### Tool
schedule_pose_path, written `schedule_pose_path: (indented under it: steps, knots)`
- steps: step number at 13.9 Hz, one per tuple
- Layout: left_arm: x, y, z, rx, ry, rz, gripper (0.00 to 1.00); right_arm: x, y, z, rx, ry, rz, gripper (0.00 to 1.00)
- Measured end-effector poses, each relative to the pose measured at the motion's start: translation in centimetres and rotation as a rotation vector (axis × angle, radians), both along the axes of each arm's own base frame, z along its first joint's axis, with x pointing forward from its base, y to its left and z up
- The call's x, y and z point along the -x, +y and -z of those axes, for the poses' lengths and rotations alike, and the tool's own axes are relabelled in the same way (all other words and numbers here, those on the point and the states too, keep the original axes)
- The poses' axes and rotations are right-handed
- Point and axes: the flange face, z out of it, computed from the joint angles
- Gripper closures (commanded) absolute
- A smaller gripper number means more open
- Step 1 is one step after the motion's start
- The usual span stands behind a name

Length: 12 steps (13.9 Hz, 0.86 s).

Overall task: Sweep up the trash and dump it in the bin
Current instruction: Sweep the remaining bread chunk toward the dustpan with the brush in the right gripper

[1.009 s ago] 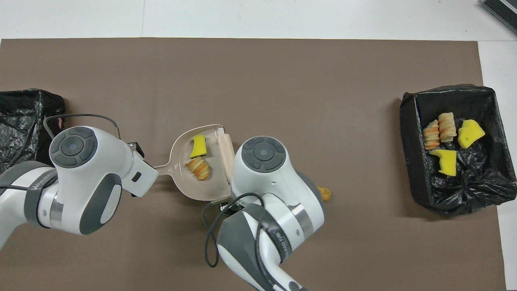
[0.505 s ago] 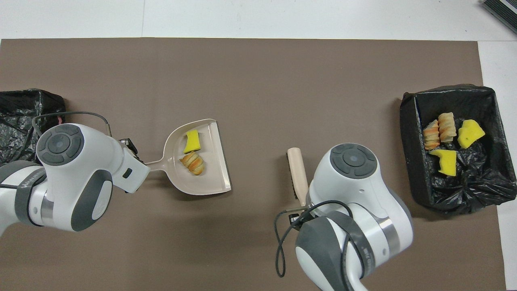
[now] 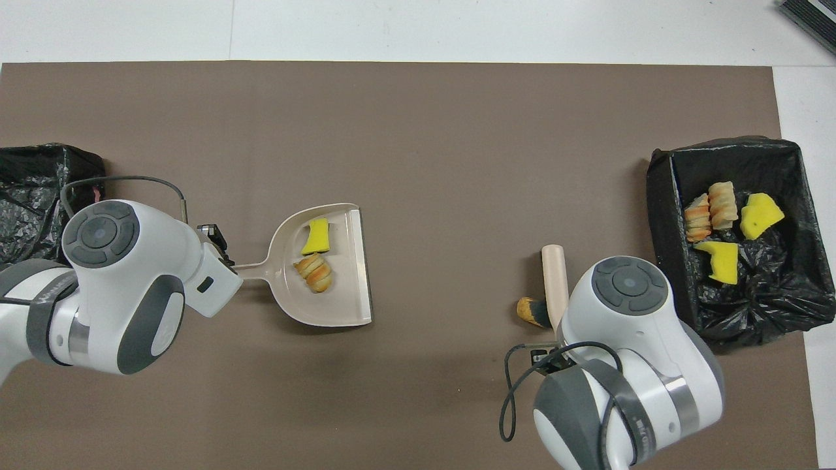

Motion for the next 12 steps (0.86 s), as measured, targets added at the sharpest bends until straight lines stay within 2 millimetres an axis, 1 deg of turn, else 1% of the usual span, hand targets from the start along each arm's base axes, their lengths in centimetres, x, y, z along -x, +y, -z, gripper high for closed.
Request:
schedule_pose_path:
  steps: [2,5,8,9,10,12]
  knots:
    - [0.3,-0.6,0.0,-0.004,0.01,0.019,1.0,0.3,-0.7,0.6,0.002,-0.003,0.014,1.0]
    - [0.5,-1.0,-0.1,-0.006,0.012,0.028,1.0,0.2,-0.8,1.0,-0.005,-0.025,0.055,1.0]
    - [0.5,-1.0,-0.1,-0.006,0.013,0.028,1.0,-1.2,0.4,1.2,-0.101,-0.074,0.201,1.0]
    - [0.5,-1.0,-0.1,-0.006,0.013,0.028,1.0,-1.8,1.2,1.4,-0.124,-0.084,0.252,1.0]
    - [0.5,-1.0,-0.1,-0.006,0.013,0.028,1.0,-2.4,2.9,1.8,-0.151,-0.097,0.303,1.0]
    - [0.5,-1.0,-0.1,-0.006,0.013,0.026,1.0,-3.1,7.6,2.0,-0.183,-0.087,0.36,1.0]
